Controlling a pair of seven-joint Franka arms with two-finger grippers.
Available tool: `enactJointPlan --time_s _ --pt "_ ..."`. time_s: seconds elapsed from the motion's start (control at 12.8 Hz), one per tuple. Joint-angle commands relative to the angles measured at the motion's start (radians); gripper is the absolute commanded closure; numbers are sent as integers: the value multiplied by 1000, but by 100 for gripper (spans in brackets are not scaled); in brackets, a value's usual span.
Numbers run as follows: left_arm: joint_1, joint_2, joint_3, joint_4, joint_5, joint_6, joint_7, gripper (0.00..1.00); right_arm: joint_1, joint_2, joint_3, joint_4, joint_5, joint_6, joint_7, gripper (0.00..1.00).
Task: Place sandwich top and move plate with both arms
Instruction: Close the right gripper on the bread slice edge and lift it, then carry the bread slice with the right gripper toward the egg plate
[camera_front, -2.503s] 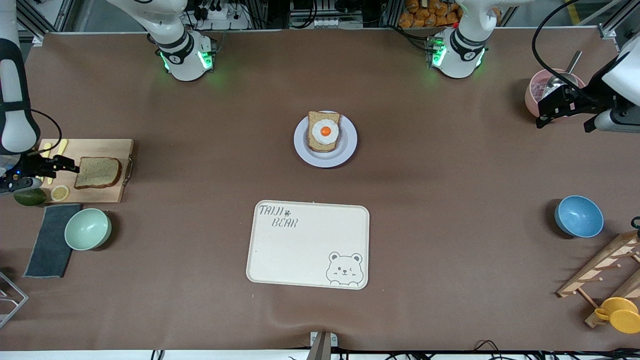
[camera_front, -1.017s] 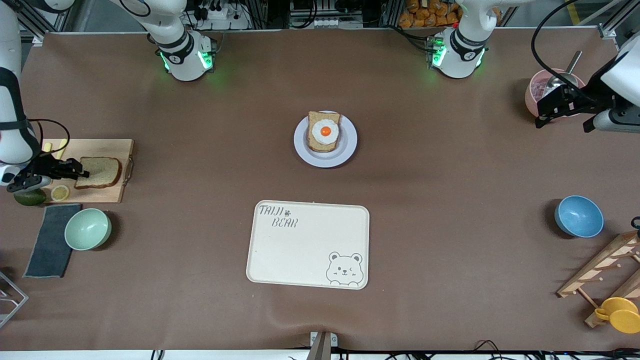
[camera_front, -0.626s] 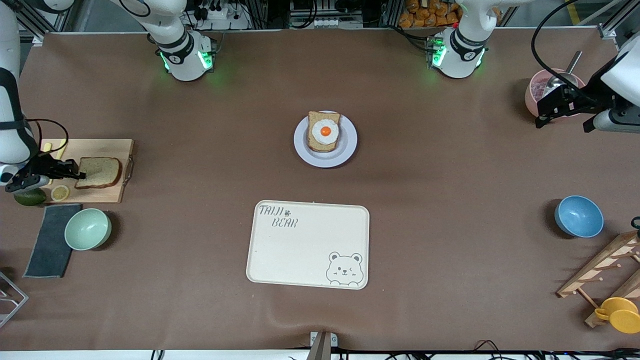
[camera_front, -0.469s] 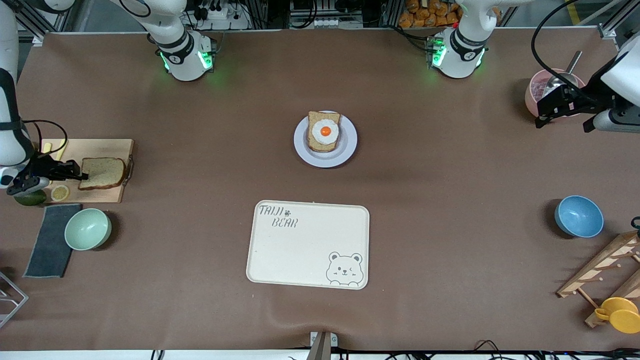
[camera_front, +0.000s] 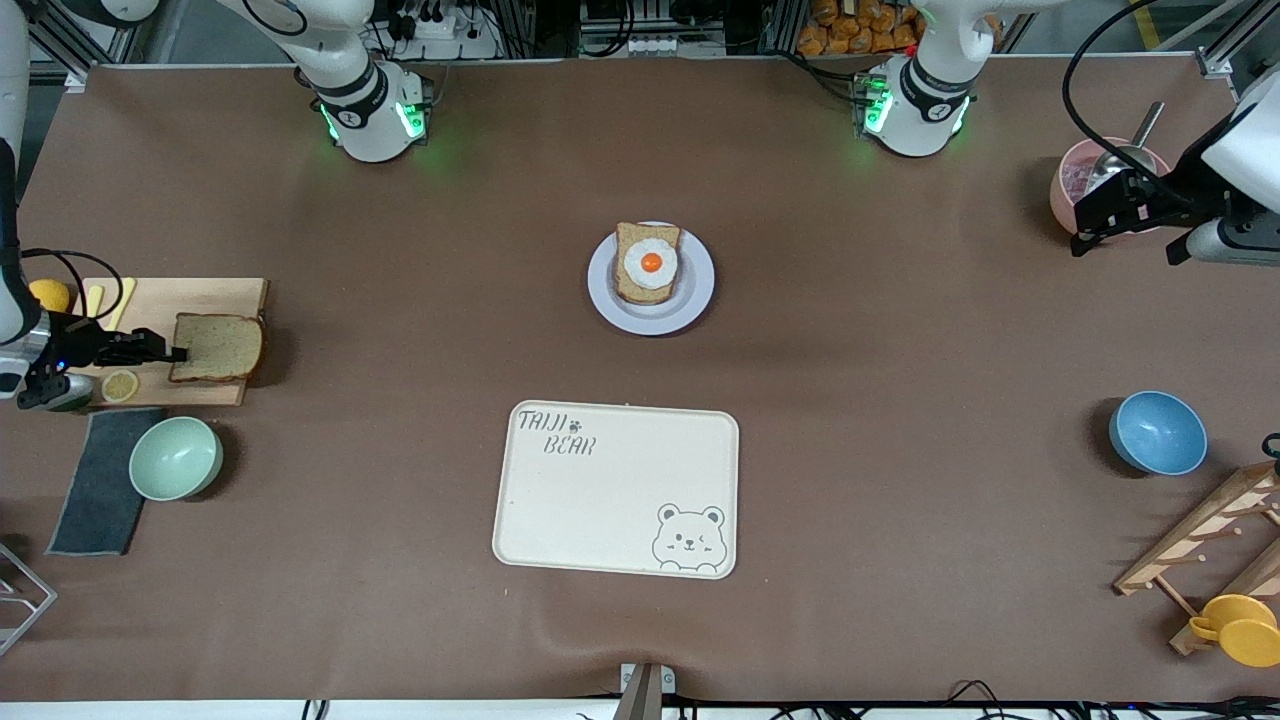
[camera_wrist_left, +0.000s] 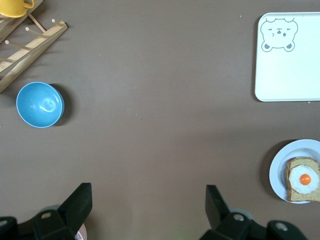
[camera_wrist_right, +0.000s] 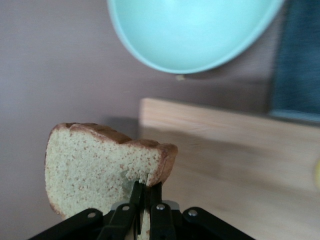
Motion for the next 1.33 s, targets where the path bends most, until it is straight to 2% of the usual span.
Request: enactJointPlan --time_s 0.0,0.16,0.23,0.7,1.02,1.25 --pt "4 -12 -4 -6 -9 6 -9 0 25 -1 30 83 -35 -127 143 100" --pt "5 -11 -3 -6 -9 6 -9 0 63 -27 41 83 -34 -138 192 100" --pt "7 -11 -3 -6 -9 6 -9 0 79 -40 65 83 -32 -164 247 100" --pt "7 -6 -3 -7 -10 8 -8 0 80 -121 375 80 -32 -178 600 100" --pt "7 -5 -3 -7 -10 9 -8 0 80 -124 571 82 -34 -146 784 100" --pt "5 -6 -3 -7 -12 9 -8 0 88 -123 691 70 -48 -72 814 100"
